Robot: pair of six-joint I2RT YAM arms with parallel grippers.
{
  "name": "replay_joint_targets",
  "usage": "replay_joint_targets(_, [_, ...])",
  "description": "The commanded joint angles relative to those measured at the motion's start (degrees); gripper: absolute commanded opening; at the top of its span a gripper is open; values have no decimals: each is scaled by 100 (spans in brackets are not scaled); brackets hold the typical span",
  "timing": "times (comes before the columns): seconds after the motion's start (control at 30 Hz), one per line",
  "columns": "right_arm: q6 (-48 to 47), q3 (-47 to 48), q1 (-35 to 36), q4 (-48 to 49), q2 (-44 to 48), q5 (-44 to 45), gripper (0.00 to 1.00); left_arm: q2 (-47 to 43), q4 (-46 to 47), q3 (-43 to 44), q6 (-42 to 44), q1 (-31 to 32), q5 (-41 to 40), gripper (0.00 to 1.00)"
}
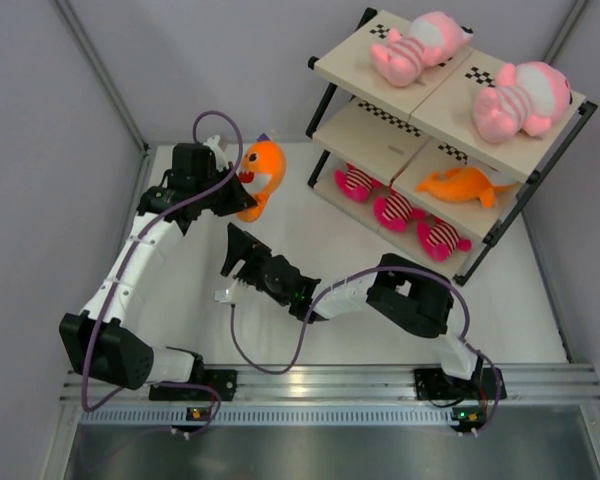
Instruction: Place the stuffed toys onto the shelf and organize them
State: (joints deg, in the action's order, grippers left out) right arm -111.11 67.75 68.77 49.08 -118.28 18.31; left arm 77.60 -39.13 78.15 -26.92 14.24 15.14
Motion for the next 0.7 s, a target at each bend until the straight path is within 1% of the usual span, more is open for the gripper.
replay_joint_targets(0.0, [-975,502,-101,806,-90,392,71,-316,81,-45,-42,0,7,0])
replay_joint_targets(0.07, [-878,643,-145,508,-116,498,71,-307,81,-45,-50,0,7,0])
replay_joint_targets(0.1, [-903,661,-154,532,-125,551,71,-307,81,-45,-51,0,7,0])
replay_joint_targets(0.3, [-1440,635,-206,1051,-266,718,71,-316,90,-37,-50,0,-20,0])
replay_joint_targets(0.37, [-1309,687,-215,920,-205,762,71,-307,90,-10,-51,0,-2,0])
replay_joint_targets(0.43, [-1062,775,-241,570,-169,841,71,-325,90,-1,-42,0,7,0])
replay_joint_targets(0.57, [-1097,889,-382,497,-222,797,71,-386,82,-1,-59,0,16,0])
replay_joint_targets(0.63, [-1176,1038,-426,436,-283,833,70,-395,81,-1,-68,0,24,0])
replay_joint_targets(0.67, [-1211,1082,-470,436,-336,833,65,-404,90,-1,-77,0,42,0])
